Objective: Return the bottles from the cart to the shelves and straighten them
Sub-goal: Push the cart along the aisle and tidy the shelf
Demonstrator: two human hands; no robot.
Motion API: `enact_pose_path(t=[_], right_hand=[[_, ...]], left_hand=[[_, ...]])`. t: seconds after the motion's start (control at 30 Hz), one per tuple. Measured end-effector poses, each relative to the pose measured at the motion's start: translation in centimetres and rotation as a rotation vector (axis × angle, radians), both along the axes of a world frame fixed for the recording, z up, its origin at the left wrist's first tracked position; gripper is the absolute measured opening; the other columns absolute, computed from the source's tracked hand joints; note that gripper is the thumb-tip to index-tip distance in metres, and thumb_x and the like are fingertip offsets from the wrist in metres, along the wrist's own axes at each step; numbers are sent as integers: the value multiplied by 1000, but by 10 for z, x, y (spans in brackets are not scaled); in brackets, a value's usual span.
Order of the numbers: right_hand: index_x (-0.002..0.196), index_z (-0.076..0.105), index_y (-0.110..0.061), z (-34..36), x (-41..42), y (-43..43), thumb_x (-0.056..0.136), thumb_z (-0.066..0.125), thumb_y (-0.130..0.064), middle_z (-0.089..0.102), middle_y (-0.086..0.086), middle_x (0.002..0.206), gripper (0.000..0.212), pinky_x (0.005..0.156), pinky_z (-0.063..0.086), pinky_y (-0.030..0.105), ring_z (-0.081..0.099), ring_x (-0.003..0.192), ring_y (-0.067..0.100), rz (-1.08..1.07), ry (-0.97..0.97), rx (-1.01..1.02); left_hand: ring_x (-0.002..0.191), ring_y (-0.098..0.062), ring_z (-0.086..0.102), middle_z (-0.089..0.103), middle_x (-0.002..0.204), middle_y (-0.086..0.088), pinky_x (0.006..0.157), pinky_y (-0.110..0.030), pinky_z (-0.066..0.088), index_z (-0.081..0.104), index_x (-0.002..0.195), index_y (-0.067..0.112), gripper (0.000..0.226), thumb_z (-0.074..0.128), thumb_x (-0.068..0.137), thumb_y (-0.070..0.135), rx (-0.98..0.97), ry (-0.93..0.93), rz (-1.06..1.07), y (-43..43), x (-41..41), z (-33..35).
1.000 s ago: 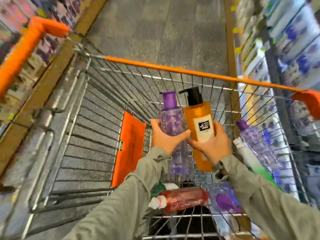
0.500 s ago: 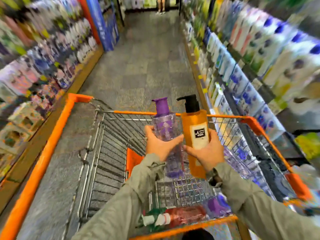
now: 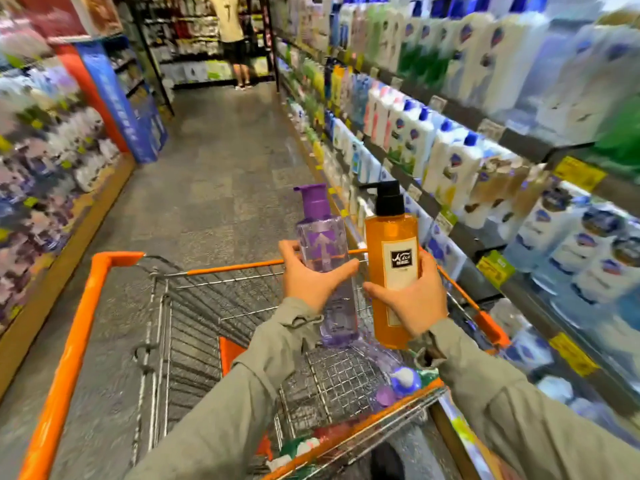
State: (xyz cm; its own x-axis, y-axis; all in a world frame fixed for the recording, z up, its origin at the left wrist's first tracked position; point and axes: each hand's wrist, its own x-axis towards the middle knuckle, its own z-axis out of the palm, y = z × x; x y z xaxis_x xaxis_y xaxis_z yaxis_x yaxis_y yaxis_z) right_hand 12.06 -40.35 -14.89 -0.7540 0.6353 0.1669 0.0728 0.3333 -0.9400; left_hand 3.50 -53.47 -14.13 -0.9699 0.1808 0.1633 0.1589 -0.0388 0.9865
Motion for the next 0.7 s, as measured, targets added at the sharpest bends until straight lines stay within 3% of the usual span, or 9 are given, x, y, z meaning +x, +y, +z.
enact_pose_path(t=[0.13,0.2,0.3,0.47,0.57,0.6,0.7], right_hand=[[120,46,-3,19,36,13,59,89,-10,58,-1,102,76,72,36,13,55,90,13,-86,18,9],[115,46,-8,24,55,21,57,90,-12,59,-2,100,72,76,42,22,57,89,15,-132,21,30],[112,45,-13,34,84,38,57,90,-13,59,-7,95,71,81,48,34,58,89,16,-187,22,23],[114,47,-10,53,145,68,56,91,-15,60,-4,97,73,72,41,19,58,84,12,-315,45,42],[108,44,-17,62,190,90,56,90,-13,56,-13,87,70,61,38,4,55,75,3,-378,66,51],[108,43,-17,65,206,97,56,90,-13,56,-11,89,70,65,40,6,56,78,7,-397,62,52],[107,45,-18,67,257,118,53,92,-15,60,-3,97,72,84,50,39,61,92,20,-485,62,56]], left_hand=[[65,-2,61,60,87,-5,65,-17,51,28,86,25,71,87,57,-2,-2,43,-79,22,20,13],[71,-9,62,60,94,-15,67,-19,52,29,87,25,69,84,59,-6,20,70,-134,35,33,22],[66,0,63,60,92,-14,63,-15,50,29,87,22,68,83,58,-9,43,120,-212,60,55,35],[69,-4,63,58,92,-11,65,-17,53,30,92,18,72,87,53,-4,82,154,-316,108,102,55],[65,8,61,57,89,0,66,-15,52,30,100,10,75,87,54,-5,86,157,-400,137,137,63],[65,10,60,56,90,2,66,-13,51,31,103,9,76,88,54,-3,84,158,-427,147,151,66],[64,16,58,54,90,7,64,-6,47,33,98,18,67,84,60,-5,76,178,-486,176,195,71]])
